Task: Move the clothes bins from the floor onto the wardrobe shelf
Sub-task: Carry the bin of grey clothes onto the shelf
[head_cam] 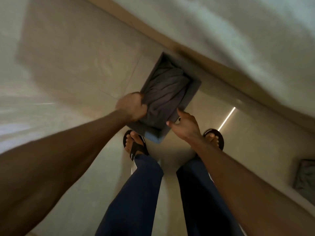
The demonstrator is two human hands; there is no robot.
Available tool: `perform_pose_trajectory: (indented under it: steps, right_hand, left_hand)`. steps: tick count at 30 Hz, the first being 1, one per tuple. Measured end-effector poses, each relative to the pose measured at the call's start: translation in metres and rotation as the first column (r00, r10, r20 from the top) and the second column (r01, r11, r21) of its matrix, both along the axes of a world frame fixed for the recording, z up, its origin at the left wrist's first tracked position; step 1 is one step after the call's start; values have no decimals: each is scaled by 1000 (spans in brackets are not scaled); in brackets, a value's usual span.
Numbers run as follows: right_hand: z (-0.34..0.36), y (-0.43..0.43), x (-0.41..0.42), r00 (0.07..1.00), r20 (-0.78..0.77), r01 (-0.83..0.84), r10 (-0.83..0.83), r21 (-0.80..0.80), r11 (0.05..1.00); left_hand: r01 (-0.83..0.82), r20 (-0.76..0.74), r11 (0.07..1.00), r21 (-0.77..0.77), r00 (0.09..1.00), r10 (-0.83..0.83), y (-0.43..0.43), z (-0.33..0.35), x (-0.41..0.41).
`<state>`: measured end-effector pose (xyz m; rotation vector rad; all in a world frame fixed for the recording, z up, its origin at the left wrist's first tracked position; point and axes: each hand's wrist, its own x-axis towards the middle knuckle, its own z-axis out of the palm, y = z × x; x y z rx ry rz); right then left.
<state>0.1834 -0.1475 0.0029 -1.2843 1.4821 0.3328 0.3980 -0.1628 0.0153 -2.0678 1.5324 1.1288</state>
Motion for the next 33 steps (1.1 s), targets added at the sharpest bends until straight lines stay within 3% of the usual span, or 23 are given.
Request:
perform_pose_trajectory:
  steps: [4, 8, 20, 26, 30, 33]
  right_hand:
    - [70, 4, -28, 997, 30, -72, 72, 8, 997]
    - [163, 7, -59, 986, -66, -152, 151, -7, 988]
    - [458, 61, -178, 990, -129, 25, -49, -180, 983]
    - [561, 130, -237, 932, -175, 253, -318, -314, 915]
    - [593, 188, -264, 824, -197, 419, -530, -418, 806]
    - [609, 245, -284, 715, -188, 532, -673, -479, 699]
  left_hand:
    - [-46, -45, 998, 46, 998, 48, 29, 73, -13]
    - [-117, -105, 990, 80, 987, 125, 50, 168, -42]
    - [-190, -225, 981, -40, 958, 177, 89, 442, -160]
    - [78, -322, 986, -148, 939, -123, 100, 542, -221]
    - [269, -312, 935, -230, 890, -332, 107, 578, -258]
    - [443, -301, 849, -288, 799, -520, 119, 599, -299]
